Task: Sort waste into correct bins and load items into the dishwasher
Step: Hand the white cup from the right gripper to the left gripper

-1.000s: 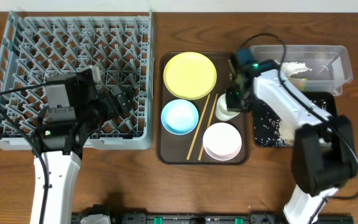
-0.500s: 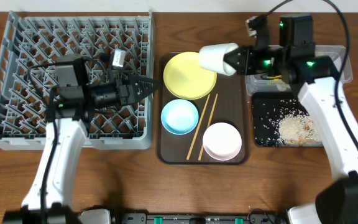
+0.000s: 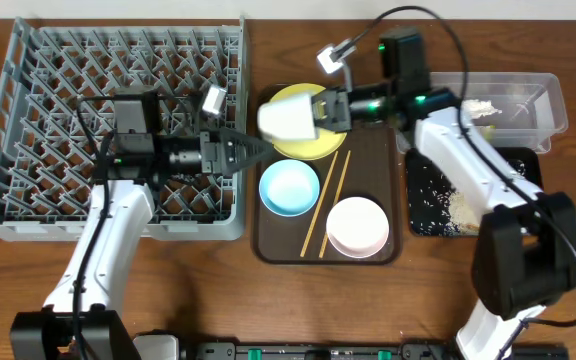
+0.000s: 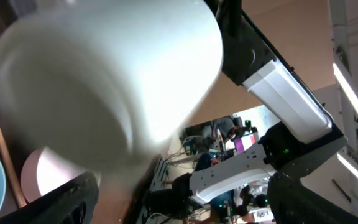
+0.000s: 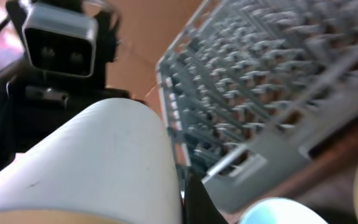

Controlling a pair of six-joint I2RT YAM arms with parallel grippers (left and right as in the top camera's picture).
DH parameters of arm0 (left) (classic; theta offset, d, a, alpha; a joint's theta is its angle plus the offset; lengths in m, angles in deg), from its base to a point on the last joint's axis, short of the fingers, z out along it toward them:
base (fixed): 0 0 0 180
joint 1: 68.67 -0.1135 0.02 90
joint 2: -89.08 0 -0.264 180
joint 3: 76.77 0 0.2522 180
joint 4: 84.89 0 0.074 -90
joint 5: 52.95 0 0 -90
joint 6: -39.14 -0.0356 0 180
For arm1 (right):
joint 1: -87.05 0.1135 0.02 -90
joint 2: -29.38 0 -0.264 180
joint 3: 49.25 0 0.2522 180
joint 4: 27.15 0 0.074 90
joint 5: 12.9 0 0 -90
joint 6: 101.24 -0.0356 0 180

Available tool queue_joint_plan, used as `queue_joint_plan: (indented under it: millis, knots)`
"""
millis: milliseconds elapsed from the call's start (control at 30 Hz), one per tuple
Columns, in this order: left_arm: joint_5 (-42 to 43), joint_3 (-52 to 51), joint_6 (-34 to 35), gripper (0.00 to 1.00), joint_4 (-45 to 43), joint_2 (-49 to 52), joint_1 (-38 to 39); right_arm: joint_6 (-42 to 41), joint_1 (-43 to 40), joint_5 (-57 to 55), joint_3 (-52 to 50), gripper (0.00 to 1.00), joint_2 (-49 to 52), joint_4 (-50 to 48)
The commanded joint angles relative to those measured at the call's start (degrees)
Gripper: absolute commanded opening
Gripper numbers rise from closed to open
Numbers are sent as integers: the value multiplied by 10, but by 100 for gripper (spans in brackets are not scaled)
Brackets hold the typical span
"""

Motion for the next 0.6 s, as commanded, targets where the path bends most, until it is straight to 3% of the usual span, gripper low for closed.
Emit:
queue_joint_plan:
  millis: [0, 233, 567]
  knots:
    - [-7, 9, -14, 88, 0, -2, 4, -19, 31, 47, 0, 1, 2, -33]
    - [-17, 9, -14, 88, -1, -2, 4, -44, 33, 60, 0, 1, 2, -37]
    - [-26, 9, -11, 88, -5, -2, 4, 5, 51, 49, 0, 1, 2, 31]
